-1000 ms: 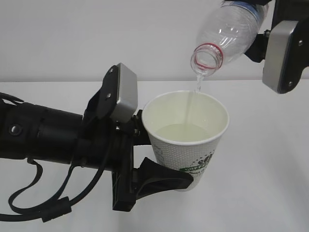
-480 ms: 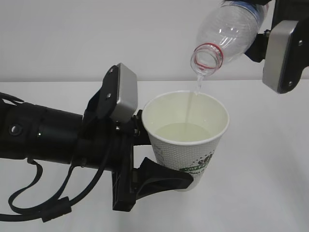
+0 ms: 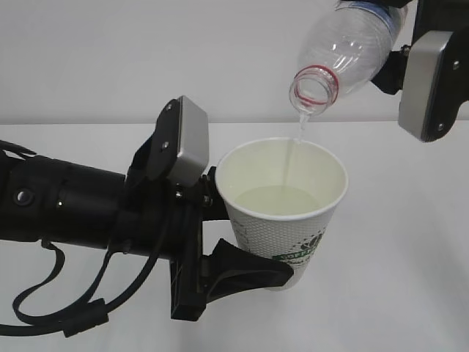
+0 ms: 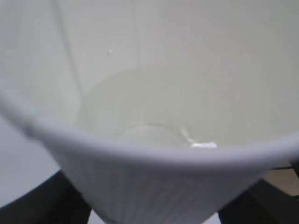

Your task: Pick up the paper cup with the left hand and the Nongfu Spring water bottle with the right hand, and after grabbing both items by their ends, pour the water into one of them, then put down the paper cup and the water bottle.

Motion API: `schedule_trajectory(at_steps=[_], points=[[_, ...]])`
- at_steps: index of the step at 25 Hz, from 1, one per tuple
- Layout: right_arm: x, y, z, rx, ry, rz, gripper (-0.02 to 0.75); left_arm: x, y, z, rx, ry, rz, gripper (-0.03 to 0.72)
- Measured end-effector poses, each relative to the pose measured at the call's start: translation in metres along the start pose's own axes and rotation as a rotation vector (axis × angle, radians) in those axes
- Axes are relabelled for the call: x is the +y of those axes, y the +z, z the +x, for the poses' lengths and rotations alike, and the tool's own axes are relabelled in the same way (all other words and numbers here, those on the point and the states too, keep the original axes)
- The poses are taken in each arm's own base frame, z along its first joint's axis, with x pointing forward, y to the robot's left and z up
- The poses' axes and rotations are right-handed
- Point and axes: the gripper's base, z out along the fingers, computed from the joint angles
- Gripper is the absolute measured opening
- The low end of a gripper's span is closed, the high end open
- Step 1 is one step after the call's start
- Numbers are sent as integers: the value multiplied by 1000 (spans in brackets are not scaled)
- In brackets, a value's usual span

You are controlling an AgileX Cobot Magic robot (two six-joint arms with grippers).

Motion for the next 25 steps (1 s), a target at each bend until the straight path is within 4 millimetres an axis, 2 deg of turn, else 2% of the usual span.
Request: schedule_trajectory(at_steps=[25], points=[[0, 0, 0, 0, -4, 0, 485, 2, 4, 7, 18, -17, 5, 531]])
